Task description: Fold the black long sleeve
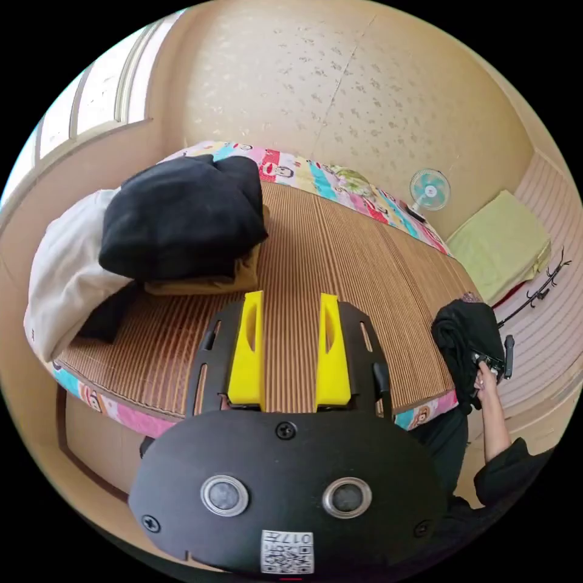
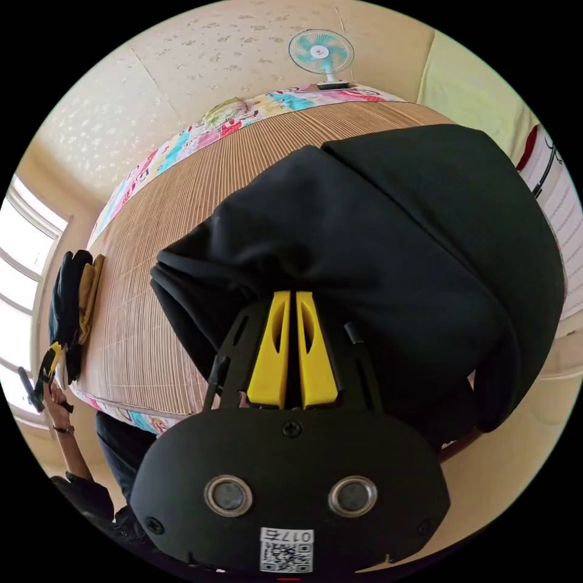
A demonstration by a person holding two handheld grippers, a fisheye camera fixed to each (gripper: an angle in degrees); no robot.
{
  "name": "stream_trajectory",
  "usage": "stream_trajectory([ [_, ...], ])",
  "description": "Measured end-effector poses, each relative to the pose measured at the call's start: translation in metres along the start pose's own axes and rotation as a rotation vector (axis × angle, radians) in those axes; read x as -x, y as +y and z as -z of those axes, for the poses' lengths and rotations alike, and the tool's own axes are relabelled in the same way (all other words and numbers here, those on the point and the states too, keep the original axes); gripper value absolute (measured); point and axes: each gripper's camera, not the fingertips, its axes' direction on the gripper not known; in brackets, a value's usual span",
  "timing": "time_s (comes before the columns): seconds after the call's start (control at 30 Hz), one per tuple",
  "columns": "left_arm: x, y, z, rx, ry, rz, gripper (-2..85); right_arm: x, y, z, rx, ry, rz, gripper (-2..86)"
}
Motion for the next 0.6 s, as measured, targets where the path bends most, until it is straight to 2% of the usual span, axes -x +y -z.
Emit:
stream_trajectory([
  [0.13, 0.009, -0.07, -0.014, -0.029, -0.219, 0.013, 13.5, -0.01, 0.015, 0.01, -0.048, -0.062, 0.009, 2.1],
  [0.17, 0.01, -0.077, -0.024, -0.006, -0.237, 0.016, 13.5, -0.01, 0.018, 0.012, -0.044, -0.062, 0.01, 2.2],
  [0.23, 0.014, -0.088, -0.074, 0.156, -0.236, 0.071, 11.2, -0.009, 0.032, 0.026, -0.028, -0.039, -0.018, 2.1],
  [0.27, 0.013, -0.085, -0.078, 0.157, -0.227, 0.08, 10.2, -0.008, 0.036, 0.031, -0.03, -0.029, -0.028, 2.1],
  [0.33, -0.011, -0.062, -0.056, 0.093, -0.218, 0.095, 4.1, 0.003, 0.058, 0.055, -0.102, 0.014, -0.038, 1.7],
  [0.37, -0.021, -0.054, -0.046, 0.075, -0.231, 0.075, 3.7, 0.007, 0.063, 0.06, -0.121, 0.02, -0.027, 1.5],
  [0.47, -0.077, 0.001, 0.009, 0.018, -0.199, -0.104, 2.5, 0.034, 0.078, 0.081, -0.173, -0.03, 0.116, 1.5],
  [0.57, -0.109, 0.07, 0.034, 0.084, -0.068, -0.231, 2.3, 0.069, 0.081, 0.08, -0.158, -0.132, 0.297, 2.5],
  [0.6, -0.117, 0.097, 0.034, 0.156, -0.01, -0.26, 2.3, 0.085, 0.079, 0.074, -0.138, -0.189, 0.364, 3.6],
])
